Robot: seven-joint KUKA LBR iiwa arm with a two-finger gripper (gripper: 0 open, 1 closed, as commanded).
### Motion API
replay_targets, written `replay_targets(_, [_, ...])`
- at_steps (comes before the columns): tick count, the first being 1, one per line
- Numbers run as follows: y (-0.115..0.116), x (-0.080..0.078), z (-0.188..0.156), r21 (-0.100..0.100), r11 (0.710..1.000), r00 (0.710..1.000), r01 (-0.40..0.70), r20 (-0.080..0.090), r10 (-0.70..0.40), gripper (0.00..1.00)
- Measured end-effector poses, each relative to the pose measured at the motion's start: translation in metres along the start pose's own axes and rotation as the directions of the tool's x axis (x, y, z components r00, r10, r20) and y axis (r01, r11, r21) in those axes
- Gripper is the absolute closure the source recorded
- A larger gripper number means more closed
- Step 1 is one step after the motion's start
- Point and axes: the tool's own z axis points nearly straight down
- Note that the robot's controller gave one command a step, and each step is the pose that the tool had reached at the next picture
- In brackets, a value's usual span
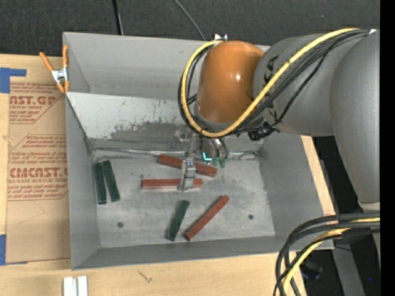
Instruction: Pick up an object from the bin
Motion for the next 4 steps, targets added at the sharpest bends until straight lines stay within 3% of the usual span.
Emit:
replay_targets(1, [0.0,-0.002,-0.004,-0.001,1.0,1.0,0.0,0.008,0.0,0.0])
replay_targets(2, [0.002,0.003,0.096,-0.001,1.0,1.0,0.002,0.006,-0.002,1.0])
replay_targets(3, [0.002,0.003,0.096,-0.001,1.0,1.0,0.002,0.006,-0.002,1.0])
replay_targets(4, [-0.01,0.002,0.045,0.001,1.0,1.0,0.002,0.0,-0.002,1.0])
